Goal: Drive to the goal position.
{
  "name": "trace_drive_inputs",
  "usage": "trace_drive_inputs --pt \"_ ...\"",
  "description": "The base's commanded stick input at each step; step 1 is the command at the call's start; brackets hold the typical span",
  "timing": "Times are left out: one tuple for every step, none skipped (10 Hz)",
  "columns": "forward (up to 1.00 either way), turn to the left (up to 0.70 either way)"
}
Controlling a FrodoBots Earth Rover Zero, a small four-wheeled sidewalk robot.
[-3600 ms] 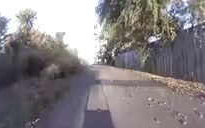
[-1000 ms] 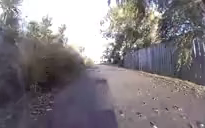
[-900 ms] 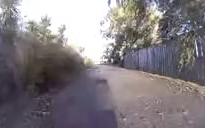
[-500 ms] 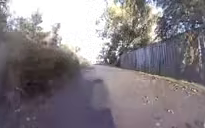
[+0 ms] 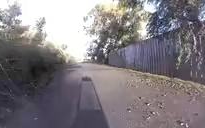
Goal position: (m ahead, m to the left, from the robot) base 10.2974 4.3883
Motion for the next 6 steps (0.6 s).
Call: trace_drive_inputs --pt "1.00 0.00" --pt "1.00 0.00" --pt "1.00 0.00" --pt "1.00 0.00" --pt "1.00 0.00" --pt "1.00 0.00"
